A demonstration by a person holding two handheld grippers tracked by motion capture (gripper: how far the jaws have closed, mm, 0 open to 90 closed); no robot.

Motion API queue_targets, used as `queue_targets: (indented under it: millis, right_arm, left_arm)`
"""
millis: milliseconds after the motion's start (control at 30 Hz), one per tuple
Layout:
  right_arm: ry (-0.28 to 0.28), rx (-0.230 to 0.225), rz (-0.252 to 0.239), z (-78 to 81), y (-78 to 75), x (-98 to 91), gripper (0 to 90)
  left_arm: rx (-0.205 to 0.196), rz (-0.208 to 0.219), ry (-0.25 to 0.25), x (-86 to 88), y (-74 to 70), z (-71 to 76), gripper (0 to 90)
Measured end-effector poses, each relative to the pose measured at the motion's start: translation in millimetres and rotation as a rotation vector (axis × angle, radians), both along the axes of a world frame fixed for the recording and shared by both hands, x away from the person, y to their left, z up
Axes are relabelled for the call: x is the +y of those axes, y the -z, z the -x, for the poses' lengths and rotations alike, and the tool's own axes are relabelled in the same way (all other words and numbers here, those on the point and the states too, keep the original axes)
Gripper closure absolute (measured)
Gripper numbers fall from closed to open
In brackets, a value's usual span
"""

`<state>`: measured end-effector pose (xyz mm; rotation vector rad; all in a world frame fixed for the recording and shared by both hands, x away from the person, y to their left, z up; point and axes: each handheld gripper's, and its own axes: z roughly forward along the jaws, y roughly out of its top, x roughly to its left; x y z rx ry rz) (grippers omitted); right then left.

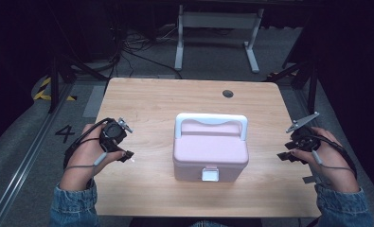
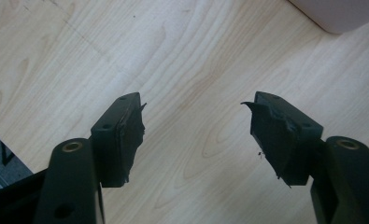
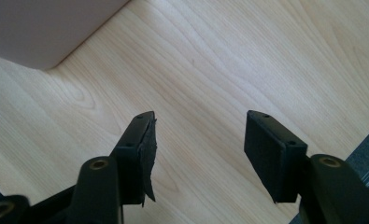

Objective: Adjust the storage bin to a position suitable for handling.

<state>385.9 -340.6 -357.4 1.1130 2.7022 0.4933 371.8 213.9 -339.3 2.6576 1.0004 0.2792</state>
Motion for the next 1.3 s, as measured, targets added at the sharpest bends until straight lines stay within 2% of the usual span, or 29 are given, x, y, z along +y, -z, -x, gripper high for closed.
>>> queue_targets:
  millis: [67, 100, 133, 167, 200, 233, 300, 400, 433, 500, 533, 567, 600, 633, 667, 767, 800, 833, 900, 1067, 1167, 1233, 1300]
  right_arm:
    - [0.029, -0.029, -0.004, -0.2, -0.9, -0.1, 39.3]
    - [0.029, -0.029, -0.004, -0.2, -0.9, -0.1, 39.3]
    - [0.018, -0.053, 0.022, -0.4, -1.1, -0.6, 38.4]
    - [-0.024, -0.084, 0.076, -0.3, -0.2, 0.3, 34.9]
    - [-0.032, -0.089, 0.072, -0.2, 0.7, 0.7, 35.0]
    - [-0.032, -0.089, 0.072, -0.2, 0.7, 0.7, 35.0]
    - [-0.054, -0.104, 0.075, -0.1, 1.5, 2.2, 33.3]
    - [-0.072, -0.122, 0.088, 0.3, 2.3, 3.5, 33.3]
    - [-0.072, -0.122, 0.088, 0.3, 2.3, 3.5, 33.3]
    - [-0.082, -0.131, 0.09, 0.1, 2.9, 3.7, 35.8]
    - [-0.103, -0.125, 0.107, -0.5, 2.1, 3.7, 39.7]
    - [-0.105, -0.127, 0.107, -0.8, 1.4, 3.4, 40.0]
    - [-0.105, -0.127, 0.107, -0.8, 1.4, 3.4, 40.0]
    - [-0.11, -0.137, 0.101, -1.0, 0.3, 2.8, 42.6]
    - [-0.11, -0.138, 0.092, -0.7, -0.2, 2.4, 42.6]
    - [-0.105, -0.13, 0.041, 1.3, 1.2, 0.9, 43.6]
    - [-0.106, -0.125, 0.027, 2.3, 1.9, 0.5, 43.8]
    - [-0.106, -0.125, 0.013, 3.4, 2.8, 0.1, 43.4]
    - [-0.1, -0.117, -0.019, 5.4, 3.8, -1.1, 43.3]
    - [-0.088, -0.12, -0.032, 9.6, 3.8, -5.6, 42.8]
    - [-0.051, -0.098, -0.051, 13.8, 6.9, -8.9, 45.3]
    - [-0.042, -0.083, -0.063, 14.9, 9.1, -10.2, 44.8]
    - [-0.032, -0.084, -0.062, 16.4, 11.1, -12.2, 44.4]
  left_arm:
    - [-0.017, -0.016, 0.025, -0.4, -0.7, 0.3, 33.3]
    - [-0.017, -0.016, 0.025, -0.4, -0.7, 0.3, 33.7]
    - [-0.021, -0.022, 0.055, -1.0, -1.7, 1.0, 33.7]
    - [-0.029, -0.007, 0.079, -1.7, -1.9, 1.8, 33.7]
    - [-0.042, 0.01, 0.098, -3.6, -3.4, 3.2, 33.7]
    - [-0.042, 0.01, 0.098, -3.6, -3.4, 3.2, 33.7]
    - [-0.061, 0.013, 0.081, -6.0, -5.4, 3.9, 33.7]
    - [-0.063, 0.032, 0.041, -5.7, -7.1, 3.3, 34.6]
    - [-0.063, 0.032, 0.041, -5.7, -7.1, 3.3, 36.4]
    - [-0.079, 0.048, -0.002, -5.6, -9.7, 3.3, 37.6]
    - [-0.091, 0.088, -0.018, -5.6, -13.1, 3.2, 39.0]
    - [-0.087, 0.115, -0.019, -5.6, -14.7, 3.4, 40.4]
    - [-0.087, 0.115, -0.019, -5.6, -14.7, 3.4, 41.0]
    - [-0.089, 0.15, -0.004, -6.8, -17.0, 4.0, 41.1]
    - [-0.089, 0.163, 0.003, -8.0, -17.7, 4.2, 41.4]
    - [-0.085, 0.174, 0.016, -11.2, -19.6, 3.9, 41.4]
    - [-0.091, 0.197, 0.024, -15.5, -20.6, 2.1, 41.4]
    - [-0.082, 0.207, 0.037, -18.0, -21.3, 0.4, 41.3]
    - [-0.09, 0.219, 0.044, -24.7, -22.0, -2.1, 40.2]
    - [-0.101, 0.21, 0.055, -40.4, -23.6, -5.6, 37.6]
    - [-0.098, 0.217, 0.06, -46.5, -25.2, -8.0, 37.3]
    - [-0.119, 0.247, 0.042, -50.4, -27.1, -10.5, 37.2]
    - [-0.15, 0.301, 0.024, -55.2, -28.5, -13.3, 36.0]
